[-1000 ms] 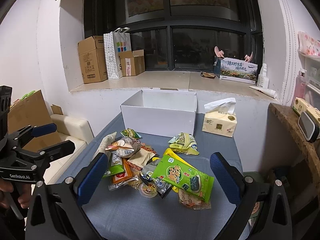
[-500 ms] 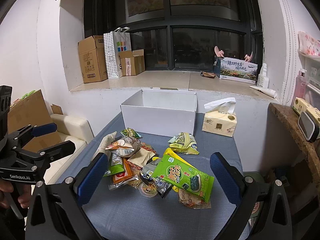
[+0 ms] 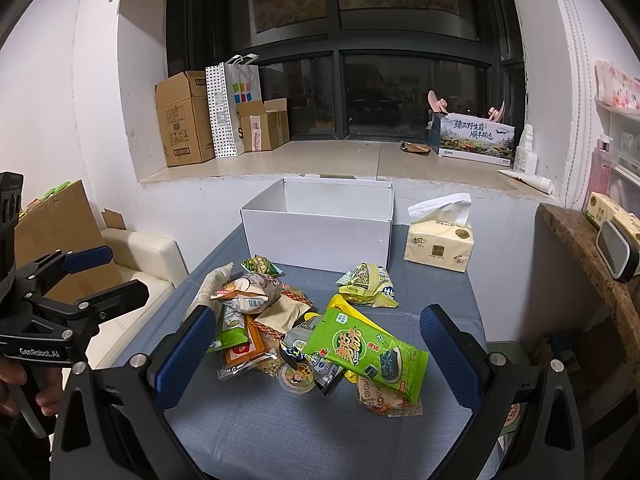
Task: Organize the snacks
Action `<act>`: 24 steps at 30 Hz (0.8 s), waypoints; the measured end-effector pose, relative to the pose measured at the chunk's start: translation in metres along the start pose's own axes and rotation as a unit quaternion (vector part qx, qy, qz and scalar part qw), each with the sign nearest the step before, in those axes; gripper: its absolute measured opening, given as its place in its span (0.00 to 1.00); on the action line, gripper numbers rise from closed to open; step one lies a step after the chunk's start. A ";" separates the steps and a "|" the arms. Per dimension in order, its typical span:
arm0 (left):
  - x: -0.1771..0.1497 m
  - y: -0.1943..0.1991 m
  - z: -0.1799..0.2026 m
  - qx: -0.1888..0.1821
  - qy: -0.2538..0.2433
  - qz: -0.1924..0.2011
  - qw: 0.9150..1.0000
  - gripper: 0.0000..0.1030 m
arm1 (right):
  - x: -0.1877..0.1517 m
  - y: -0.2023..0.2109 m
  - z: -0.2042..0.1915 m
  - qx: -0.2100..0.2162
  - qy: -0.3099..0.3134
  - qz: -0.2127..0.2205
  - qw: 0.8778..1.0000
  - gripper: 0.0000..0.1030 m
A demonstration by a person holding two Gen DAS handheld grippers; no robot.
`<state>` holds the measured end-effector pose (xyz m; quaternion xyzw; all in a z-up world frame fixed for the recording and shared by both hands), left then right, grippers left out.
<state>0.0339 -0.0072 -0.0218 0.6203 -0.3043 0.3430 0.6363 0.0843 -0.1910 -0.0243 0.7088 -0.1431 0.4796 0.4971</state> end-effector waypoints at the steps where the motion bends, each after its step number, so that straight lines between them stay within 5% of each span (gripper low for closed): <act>1: 0.000 0.000 0.000 0.000 0.000 0.000 1.000 1.00 | 0.000 0.000 0.000 0.000 0.000 0.000 1.000 1.00; 15: -0.001 0.000 -0.001 -0.001 0.002 -0.001 1.000 1.00 | 0.000 -0.012 0.005 0.020 -0.013 -0.006 1.000 1.00; 24: -0.007 -0.006 -0.006 -0.004 0.004 -0.005 1.000 1.00 | 0.029 -0.118 0.053 0.046 -0.085 -0.090 0.991 1.00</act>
Point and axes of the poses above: each gripper's, at about its wrist camera, not at the fingertips, and y roughly against the way its jaws point, z to its right, x to its top, the point moved 4 cm from there along -y, roughly the way its jaws point, and after that the axes turned 3 degrees about -z, right-handed, at the moved point
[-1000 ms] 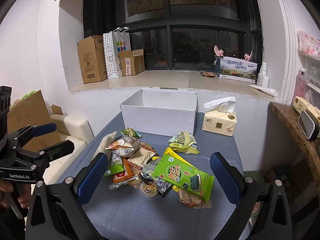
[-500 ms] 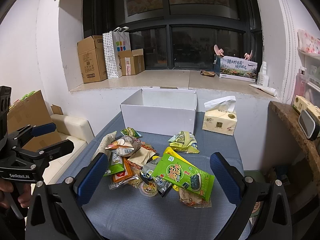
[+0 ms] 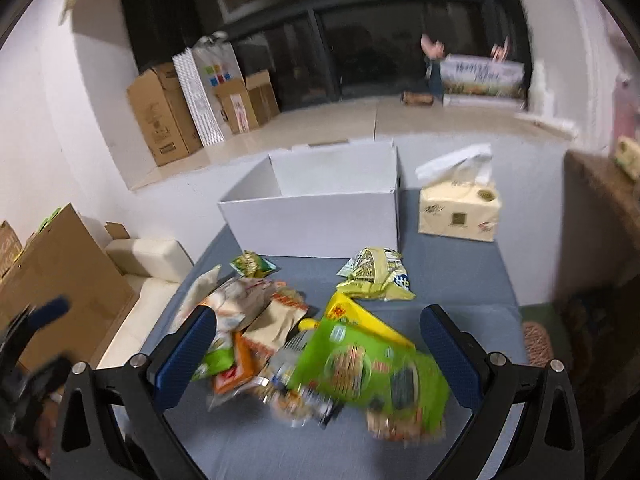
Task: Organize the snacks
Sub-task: 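Grasp the yellow chip bag with the right tool while the left tool grasps the tall white printed bag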
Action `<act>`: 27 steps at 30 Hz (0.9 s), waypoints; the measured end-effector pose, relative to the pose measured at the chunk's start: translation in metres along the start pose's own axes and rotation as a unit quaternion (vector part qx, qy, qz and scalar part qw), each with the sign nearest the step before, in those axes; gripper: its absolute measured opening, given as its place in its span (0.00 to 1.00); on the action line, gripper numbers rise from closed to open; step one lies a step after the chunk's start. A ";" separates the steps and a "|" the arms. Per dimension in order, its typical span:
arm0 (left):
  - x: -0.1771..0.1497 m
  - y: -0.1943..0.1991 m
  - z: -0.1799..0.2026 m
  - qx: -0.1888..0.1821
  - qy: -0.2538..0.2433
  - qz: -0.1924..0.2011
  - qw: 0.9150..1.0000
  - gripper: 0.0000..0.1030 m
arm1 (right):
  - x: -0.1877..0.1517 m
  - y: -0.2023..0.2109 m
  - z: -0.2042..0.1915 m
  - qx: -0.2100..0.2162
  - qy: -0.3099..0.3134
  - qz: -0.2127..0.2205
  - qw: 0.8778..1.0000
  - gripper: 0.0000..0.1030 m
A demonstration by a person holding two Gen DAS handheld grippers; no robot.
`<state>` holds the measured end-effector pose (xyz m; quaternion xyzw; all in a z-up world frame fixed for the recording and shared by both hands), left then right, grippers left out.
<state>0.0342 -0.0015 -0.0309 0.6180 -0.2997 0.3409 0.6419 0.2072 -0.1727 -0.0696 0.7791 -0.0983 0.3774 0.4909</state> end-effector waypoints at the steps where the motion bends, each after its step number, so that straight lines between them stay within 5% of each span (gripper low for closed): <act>1: -0.001 -0.001 -0.001 0.000 0.001 -0.001 1.000 1.00 | 0.007 -0.014 0.007 -0.003 -0.006 -0.009 1.000 1.00; 7: -0.006 -0.004 -0.012 0.000 0.004 -0.004 1.000 1.00 | 0.039 -0.122 0.049 -0.014 -0.049 -0.118 0.992 1.00; 13: -0.014 -0.008 -0.032 0.009 0.022 -0.012 1.000 1.00 | 0.030 -0.185 0.056 -0.010 -0.065 -0.185 0.981 0.98; 15: -0.016 -0.010 -0.039 0.012 0.031 -0.016 0.999 1.00 | 0.024 -0.194 0.057 -0.009 -0.065 -0.197 0.978 0.66; 17: -0.020 -0.011 -0.046 0.016 0.037 -0.017 0.999 1.00 | 0.024 -0.186 0.053 0.014 -0.063 -0.182 0.981 0.54; 27: -0.027 -0.049 -0.085 -0.007 0.126 -0.052 0.991 1.00 | 0.017 -0.055 0.028 0.094 -0.039 -0.041 0.994 0.51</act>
Point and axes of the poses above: each gripper's, at about its wrist camera, not at the fingertips, and y roughly against the way its jaws point, z to its right, x to its top, the point moved 4 cm from there along -y, roughly the way its jaws point, and after that the axes turned 3 degrees about -z, right-handed, at the moved point
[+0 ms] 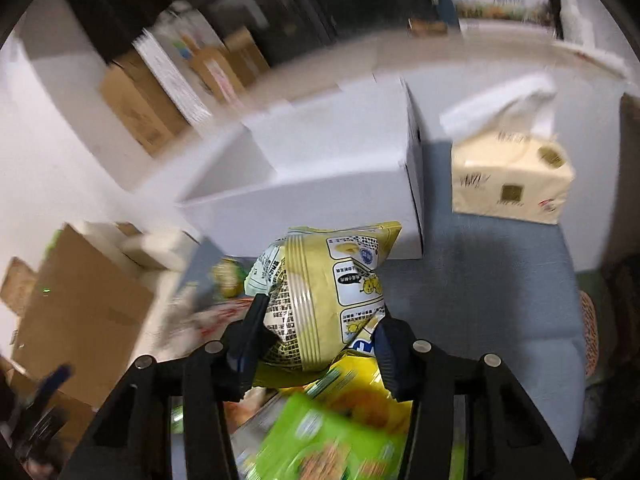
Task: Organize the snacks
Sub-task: 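Grasp the yellow chip bag with the right tool while the left tool grasps the tall white printed bag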
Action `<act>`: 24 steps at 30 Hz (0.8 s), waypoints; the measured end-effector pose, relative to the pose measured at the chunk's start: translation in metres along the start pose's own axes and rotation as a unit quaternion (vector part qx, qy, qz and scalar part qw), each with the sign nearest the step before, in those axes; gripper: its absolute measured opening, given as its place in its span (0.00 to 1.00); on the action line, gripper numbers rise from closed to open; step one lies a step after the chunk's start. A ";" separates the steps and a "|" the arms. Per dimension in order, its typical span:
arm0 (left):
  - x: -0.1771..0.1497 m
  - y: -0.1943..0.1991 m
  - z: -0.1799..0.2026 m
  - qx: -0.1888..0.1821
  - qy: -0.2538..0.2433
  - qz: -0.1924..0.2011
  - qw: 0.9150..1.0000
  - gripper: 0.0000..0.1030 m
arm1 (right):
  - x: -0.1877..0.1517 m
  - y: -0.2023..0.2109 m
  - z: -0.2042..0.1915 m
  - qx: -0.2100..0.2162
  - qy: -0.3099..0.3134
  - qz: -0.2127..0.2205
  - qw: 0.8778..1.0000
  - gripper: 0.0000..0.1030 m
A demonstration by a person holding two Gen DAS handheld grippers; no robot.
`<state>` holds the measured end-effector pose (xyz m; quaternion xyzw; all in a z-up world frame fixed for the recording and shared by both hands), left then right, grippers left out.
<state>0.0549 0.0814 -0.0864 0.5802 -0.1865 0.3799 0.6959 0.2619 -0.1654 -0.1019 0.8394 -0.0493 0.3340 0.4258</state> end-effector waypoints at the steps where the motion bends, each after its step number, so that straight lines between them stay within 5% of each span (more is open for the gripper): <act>1: 0.003 -0.007 -0.002 -0.001 0.009 -0.006 1.000 1.00 | -0.006 0.017 -0.006 0.008 0.005 0.015 1.000 0.52; 7: 0.022 -0.061 -0.015 -0.031 0.081 -0.051 0.995 1.00 | -0.044 0.087 -0.038 0.024 0.031 0.077 0.996 0.52; 11: 0.023 -0.109 -0.036 -0.050 0.160 -0.108 0.980 1.00 | -0.069 0.116 -0.049 0.027 0.037 0.101 0.994 0.52; 16: 0.015 -0.147 -0.045 -0.021 0.167 -0.152 0.974 0.98 | -0.088 0.134 -0.051 0.025 0.037 0.108 0.993 0.52; 17: 0.013 -0.150 -0.045 -0.016 0.164 -0.157 0.974 0.94 | -0.092 0.137 -0.051 0.022 0.037 0.107 0.993 0.52; 19: 0.010 -0.155 -0.043 -0.005 0.143 -0.164 0.976 0.54 | -0.094 0.137 -0.048 0.024 0.033 0.106 0.994 0.52; 24: 0.009 -0.148 -0.038 0.024 0.103 -0.146 0.984 0.40 | -0.095 0.132 -0.048 0.020 0.028 0.102 0.994 0.52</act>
Point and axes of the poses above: each gripper's, at about its wrist camera, not at the fingertips, and y roughly against the way its jaws point, z to its right, x to its top, the point moved 4 cm from there along -y, roughly the way its jaws point, and after that the axes turned 3 degrees about -z, right-handed, at the moved point
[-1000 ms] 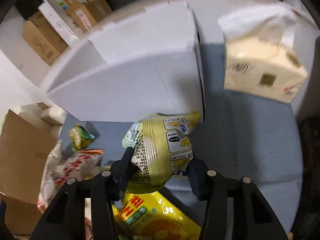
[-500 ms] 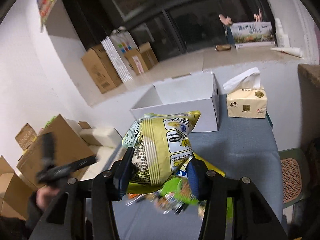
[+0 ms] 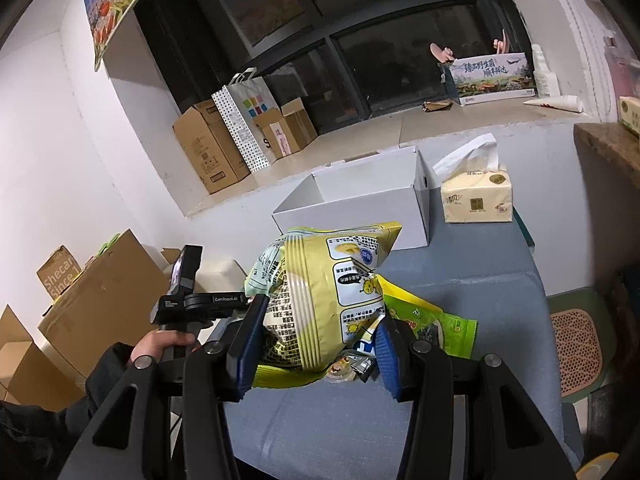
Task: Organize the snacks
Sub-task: 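Carry both bags over the white box and open both tools to drop them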
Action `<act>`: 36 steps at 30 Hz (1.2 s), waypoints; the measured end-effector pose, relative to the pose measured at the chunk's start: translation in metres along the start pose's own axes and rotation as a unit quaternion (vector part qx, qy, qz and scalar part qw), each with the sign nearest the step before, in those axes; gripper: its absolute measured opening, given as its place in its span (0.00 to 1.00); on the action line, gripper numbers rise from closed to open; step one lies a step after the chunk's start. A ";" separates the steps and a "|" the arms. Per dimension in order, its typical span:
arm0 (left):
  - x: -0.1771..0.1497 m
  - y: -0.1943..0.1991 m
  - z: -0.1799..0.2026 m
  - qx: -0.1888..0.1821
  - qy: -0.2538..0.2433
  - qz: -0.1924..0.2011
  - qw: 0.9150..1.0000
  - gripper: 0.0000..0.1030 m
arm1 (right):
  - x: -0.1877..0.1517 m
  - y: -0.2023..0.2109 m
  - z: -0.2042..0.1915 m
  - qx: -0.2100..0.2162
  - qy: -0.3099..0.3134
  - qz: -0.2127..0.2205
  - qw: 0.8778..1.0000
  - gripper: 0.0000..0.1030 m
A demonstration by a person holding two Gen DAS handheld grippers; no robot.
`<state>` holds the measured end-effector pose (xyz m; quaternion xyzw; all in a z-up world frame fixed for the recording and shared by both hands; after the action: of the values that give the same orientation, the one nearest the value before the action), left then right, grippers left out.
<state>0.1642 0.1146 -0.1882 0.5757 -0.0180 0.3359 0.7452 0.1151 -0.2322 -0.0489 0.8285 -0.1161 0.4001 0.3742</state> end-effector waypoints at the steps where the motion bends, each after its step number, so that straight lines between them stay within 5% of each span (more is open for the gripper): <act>1: 0.000 0.006 0.002 0.004 -0.009 0.012 1.000 0.40 | 0.000 -0.001 -0.002 0.001 0.003 -0.001 1.000 0.52; 7: -0.003 0.050 0.018 -0.004 -0.057 0.073 0.996 0.40 | 0.001 -0.009 -0.009 0.004 0.011 -0.005 1.000 0.52; 12: 0.004 0.103 0.046 -0.030 -0.135 0.149 0.979 0.40 | 0.013 -0.021 -0.013 0.014 0.016 -0.001 1.000 0.52; 19: 0.055 0.132 0.085 -0.040 -0.193 0.193 0.961 0.40 | 0.081 -0.063 -0.015 0.011 0.034 0.012 0.999 0.52; 29: 0.178 0.096 0.131 -0.028 -0.225 0.190 0.955 0.40 | 0.205 -0.170 0.026 -0.039 0.020 -0.018 0.999 0.52; 36: 0.232 0.030 0.145 -0.003 -0.244 0.150 0.958 0.41 | 0.242 -0.237 0.076 -0.098 -0.012 -0.051 0.994 0.52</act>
<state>0.3804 0.1027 -0.0182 0.6283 -0.2868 0.2934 0.6610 0.4335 -0.0957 -0.0227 0.7976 -0.1171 0.3568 0.4721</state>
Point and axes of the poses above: each gripper's, at about its wrist camera, not at the fingertips, and y roughly against the way its jaws point, z to its right, x to its top, the point moved 4 cm from there along -y, roughly the way its jaws point, and after that the axes turned 3 degrees about -z, right-handed, at the moved point
